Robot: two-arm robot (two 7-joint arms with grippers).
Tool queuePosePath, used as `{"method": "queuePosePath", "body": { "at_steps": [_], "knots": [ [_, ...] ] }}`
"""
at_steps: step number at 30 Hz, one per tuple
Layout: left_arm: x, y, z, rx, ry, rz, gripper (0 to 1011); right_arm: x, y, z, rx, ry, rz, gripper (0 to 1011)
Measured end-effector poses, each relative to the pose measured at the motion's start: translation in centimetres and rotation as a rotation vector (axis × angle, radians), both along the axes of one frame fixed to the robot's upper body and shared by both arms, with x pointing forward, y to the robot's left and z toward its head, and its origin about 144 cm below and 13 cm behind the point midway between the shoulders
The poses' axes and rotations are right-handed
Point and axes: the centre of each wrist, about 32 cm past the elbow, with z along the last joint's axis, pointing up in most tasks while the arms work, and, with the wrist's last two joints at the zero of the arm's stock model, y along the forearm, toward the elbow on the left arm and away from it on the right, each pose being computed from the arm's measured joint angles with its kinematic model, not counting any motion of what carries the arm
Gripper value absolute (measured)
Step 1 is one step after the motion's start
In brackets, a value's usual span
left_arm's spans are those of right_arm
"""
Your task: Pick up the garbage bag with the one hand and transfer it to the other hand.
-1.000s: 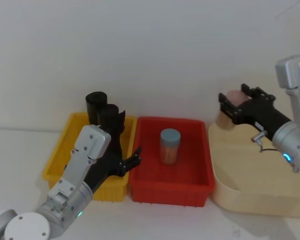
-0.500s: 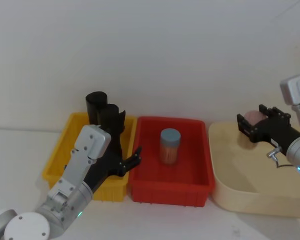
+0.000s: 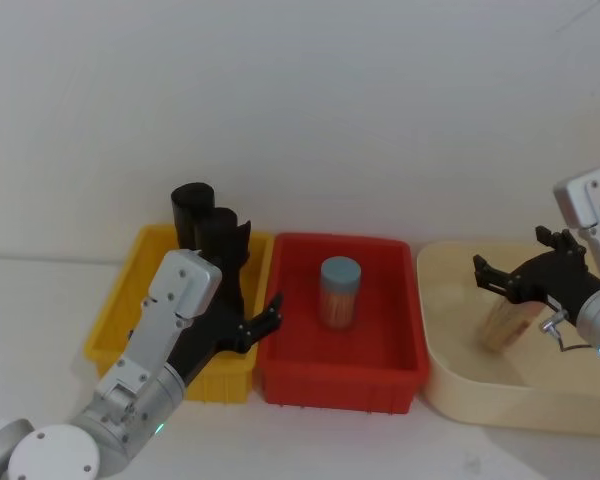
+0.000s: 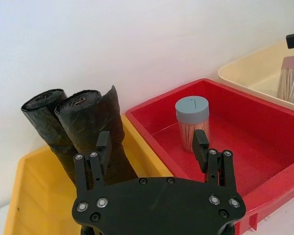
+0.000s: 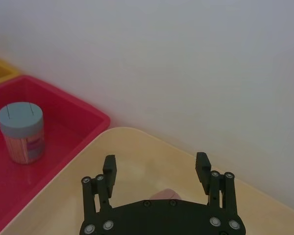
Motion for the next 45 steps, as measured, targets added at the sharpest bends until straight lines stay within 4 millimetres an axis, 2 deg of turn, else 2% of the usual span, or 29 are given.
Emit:
{"method": "queuePosePath", "body": {
  "at_steps": [2,15,29,36,45],
  "knots": [
    [0.0,0.0,0.0,0.0,0.0,0.0,1000,0.0,-0.1,-0.1,-0.005,0.003,-0.002,1004],
    [-0.1,0.0,0.2,-0.001,0.006,-0.002,1000,0.1,-0.2,-0.3,-0.02,0.012,-0.009,1004],
    [-1.0,0.4,1.4,-0.049,0.084,0.055,1000,0.1,-0.3,-0.4,-0.025,0.016,-0.012,1004],
    [-0.2,1.2,2.1,-0.064,0.112,0.09,1000,0.1,-0.3,-0.5,-0.027,0.017,-0.012,1004],
    [2.3,2.7,2.6,-0.064,0.147,0.081,1000,0.1,-0.3,-0.5,-0.028,0.018,-0.013,1004]
  ]
}}
